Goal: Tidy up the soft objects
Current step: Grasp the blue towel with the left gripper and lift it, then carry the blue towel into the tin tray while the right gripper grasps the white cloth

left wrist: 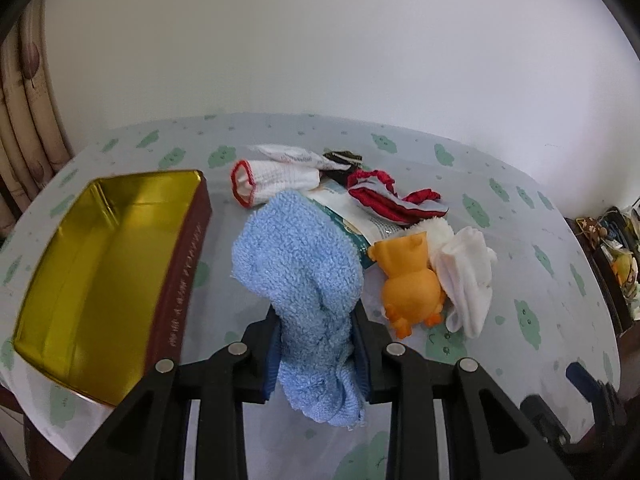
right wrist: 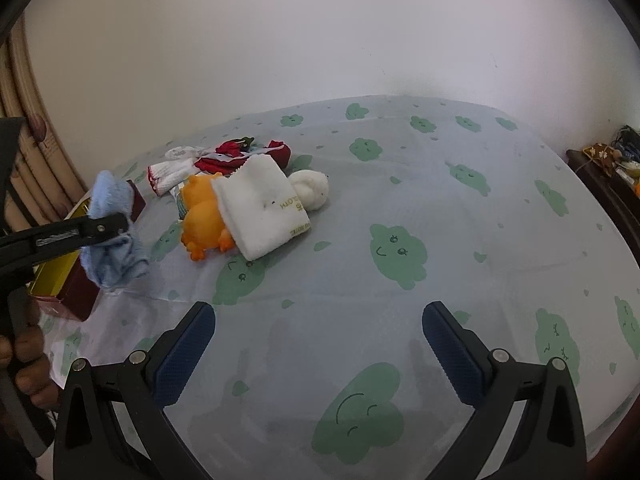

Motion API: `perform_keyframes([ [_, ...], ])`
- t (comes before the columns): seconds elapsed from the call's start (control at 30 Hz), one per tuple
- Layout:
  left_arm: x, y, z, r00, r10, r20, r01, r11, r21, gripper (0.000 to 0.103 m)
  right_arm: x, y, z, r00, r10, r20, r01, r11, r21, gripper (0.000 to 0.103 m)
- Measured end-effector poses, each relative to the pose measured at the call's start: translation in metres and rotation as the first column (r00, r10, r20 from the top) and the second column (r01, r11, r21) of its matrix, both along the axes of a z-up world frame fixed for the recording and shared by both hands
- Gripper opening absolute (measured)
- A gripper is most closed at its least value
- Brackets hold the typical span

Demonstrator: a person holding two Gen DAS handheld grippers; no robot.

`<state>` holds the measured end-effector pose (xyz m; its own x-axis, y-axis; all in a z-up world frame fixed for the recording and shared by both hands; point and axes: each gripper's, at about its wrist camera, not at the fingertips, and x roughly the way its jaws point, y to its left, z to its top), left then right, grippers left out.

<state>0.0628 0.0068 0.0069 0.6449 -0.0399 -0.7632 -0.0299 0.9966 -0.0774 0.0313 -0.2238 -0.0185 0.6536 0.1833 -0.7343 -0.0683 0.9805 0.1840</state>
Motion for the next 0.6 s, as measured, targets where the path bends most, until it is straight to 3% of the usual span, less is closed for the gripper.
perform_keyframes([
  [0.43, -0.028, 0.035, 0.035, 0.996, 0.035, 0.087, -0.037, 0.999, 0.032, 0.030, 0.022, 0.030, 0.023, 0.990, 0.106, 0.097, -0.097, 0.991, -0.088, 0.101],
  [0.47, -0.030, 0.042, 0.038, 0.994, 0.047, 0.094, -0.050, 0.998, 0.030, 0.030, 0.025, 0.031, 0.022, 0.990, 0.108, 0.096, -0.099, 0.991, -0.094, 0.100],
  [0.6, -0.039, 0.073, 0.047, 0.989, 0.100, 0.112, -0.105, 0.994, 0.036, 0.031, 0.041, 0.033, 0.011, 0.991, 0.120, 0.055, -0.114, 0.989, -0.098, 0.078],
])
